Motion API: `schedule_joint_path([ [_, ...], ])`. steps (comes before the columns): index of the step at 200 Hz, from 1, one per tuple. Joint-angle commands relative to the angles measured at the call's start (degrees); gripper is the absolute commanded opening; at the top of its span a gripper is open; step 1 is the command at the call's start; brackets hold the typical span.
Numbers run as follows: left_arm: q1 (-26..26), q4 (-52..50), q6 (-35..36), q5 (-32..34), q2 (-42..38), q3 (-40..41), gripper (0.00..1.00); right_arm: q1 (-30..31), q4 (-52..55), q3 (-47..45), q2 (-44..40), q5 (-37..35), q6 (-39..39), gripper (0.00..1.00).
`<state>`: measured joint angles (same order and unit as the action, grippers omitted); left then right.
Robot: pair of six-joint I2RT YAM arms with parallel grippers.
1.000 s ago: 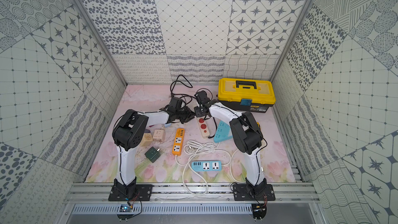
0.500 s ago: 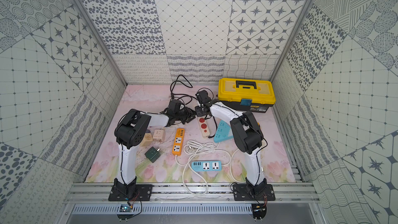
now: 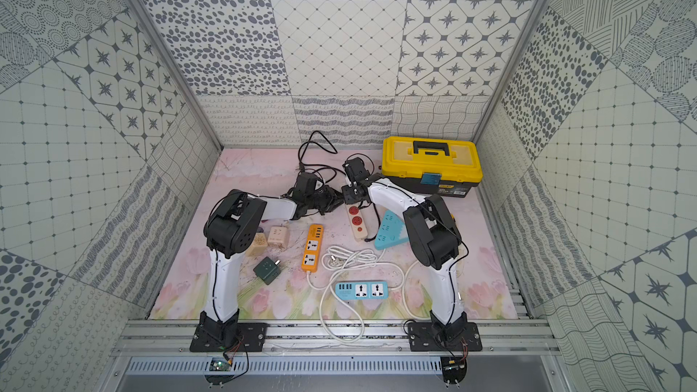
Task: Pull the plug off the socket
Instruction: Remove the plug from the socket.
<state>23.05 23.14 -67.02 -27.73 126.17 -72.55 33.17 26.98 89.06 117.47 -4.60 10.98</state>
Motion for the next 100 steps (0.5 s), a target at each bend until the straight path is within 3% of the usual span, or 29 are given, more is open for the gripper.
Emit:
schedule_joint_path([
  [1, -0.03, -20.76, 2.71, 11.20, 1.75, -0.64, 0.28, 2.66, 2.23, 1.13, 0.24, 3.97, -1.14, 0.19],
  [44, -0.05, -24.38, 2.81, 12.94, 3.28, -0.42, 0.28, 2.73, 6.69, 4.09, -0.15, -3.14, -0.79, 0.14],
  [100, -0.04, -24.81, 2.78, 13.23, 3.77, -0.14, 0.28, 6.78, 6.71, 6.30, 0.28, -4.10, -0.52, 0.15],
])
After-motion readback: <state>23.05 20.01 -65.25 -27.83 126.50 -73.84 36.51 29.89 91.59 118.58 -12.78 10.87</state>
